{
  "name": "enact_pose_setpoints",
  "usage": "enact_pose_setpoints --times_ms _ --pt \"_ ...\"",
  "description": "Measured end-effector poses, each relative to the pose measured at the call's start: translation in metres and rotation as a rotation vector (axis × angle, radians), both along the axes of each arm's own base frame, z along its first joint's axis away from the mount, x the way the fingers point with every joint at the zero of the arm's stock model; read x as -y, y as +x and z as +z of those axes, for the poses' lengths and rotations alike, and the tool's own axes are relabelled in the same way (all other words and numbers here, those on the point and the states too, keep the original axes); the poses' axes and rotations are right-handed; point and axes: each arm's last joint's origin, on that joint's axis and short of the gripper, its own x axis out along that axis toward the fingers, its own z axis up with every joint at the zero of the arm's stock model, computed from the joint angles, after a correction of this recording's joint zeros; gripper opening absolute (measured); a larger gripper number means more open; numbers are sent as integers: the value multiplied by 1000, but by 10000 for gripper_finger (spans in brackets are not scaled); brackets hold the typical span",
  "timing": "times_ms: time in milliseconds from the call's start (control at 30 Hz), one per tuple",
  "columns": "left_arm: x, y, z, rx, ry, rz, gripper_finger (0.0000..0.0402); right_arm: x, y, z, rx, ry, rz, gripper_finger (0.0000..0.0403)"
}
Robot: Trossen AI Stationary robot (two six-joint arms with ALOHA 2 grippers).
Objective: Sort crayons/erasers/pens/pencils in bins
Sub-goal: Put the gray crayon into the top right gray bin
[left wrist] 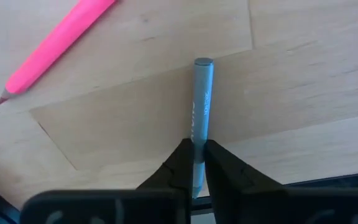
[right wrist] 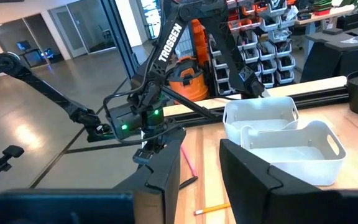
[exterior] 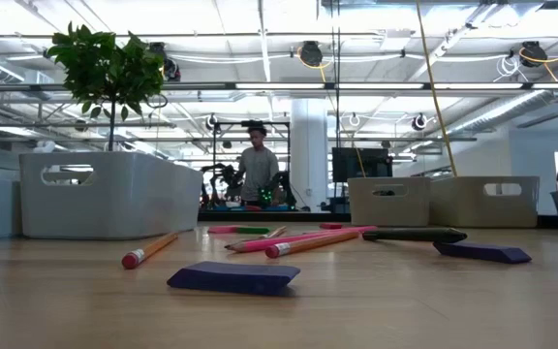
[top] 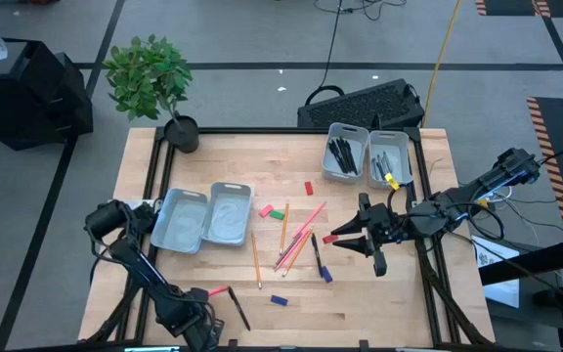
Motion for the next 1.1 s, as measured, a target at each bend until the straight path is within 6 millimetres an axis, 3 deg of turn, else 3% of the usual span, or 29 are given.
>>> enact_pose_setpoints --times_ms 167,400,700,867,1100 --pt "-1 0 1 17 5 -40 13 0 0 0 -5 21 -1 105" --pt "-9 -2 15 75 31 -99 27 -2 0 0 -19 73 60 105" --pt "-25 -1 68 377 83 -130 29 -14 -1 -10 -91 83 123 105" --pt "-41 12 91 619 207 -211 30 -25 8 -36 -167 65 119 105" --pt "-47 55 121 1091 531 -481 30 -41 24 -85 -253 -90 -87 105"
